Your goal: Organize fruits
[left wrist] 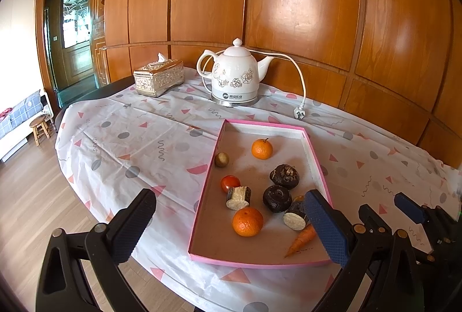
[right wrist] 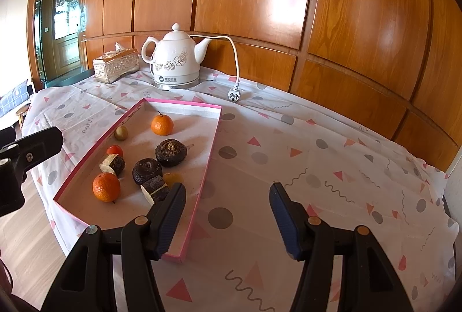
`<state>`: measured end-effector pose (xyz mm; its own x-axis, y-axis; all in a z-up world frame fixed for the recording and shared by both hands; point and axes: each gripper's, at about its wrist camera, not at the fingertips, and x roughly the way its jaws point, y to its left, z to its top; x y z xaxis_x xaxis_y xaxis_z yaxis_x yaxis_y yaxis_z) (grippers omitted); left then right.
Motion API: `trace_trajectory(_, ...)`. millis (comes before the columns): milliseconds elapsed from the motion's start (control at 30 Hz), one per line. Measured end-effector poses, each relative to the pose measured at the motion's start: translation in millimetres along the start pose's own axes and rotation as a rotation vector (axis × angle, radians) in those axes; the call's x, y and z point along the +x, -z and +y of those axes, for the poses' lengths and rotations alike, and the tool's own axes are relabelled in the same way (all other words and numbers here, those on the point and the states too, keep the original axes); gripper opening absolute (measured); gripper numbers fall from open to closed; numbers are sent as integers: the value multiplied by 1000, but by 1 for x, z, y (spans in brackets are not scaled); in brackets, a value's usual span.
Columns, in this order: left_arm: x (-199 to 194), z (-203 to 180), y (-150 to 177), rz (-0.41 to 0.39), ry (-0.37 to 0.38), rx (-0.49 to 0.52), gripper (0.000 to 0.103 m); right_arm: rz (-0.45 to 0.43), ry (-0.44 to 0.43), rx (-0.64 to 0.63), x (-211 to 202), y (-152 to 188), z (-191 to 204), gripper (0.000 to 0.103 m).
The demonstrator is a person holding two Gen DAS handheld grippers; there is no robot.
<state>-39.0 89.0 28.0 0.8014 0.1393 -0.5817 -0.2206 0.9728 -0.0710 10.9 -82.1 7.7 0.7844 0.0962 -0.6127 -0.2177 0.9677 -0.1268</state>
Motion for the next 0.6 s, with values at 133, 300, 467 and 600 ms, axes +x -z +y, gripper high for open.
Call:
trace_trajectory(133,0,0,0,-1,-1,1,103,0,0,-1,0,0,0,61)
trace_trajectory(300,0,0,0,1,-1,0,103,4,-3,-2,1,1,0,61)
trace_trajectory(467,0,-1,0,0,1,3,103,4,-3,-2,1,1,0,61)
trace_trajectory(600,0,-2,0,-2,4,7,103,3,-2,-1,1,0,0,61)
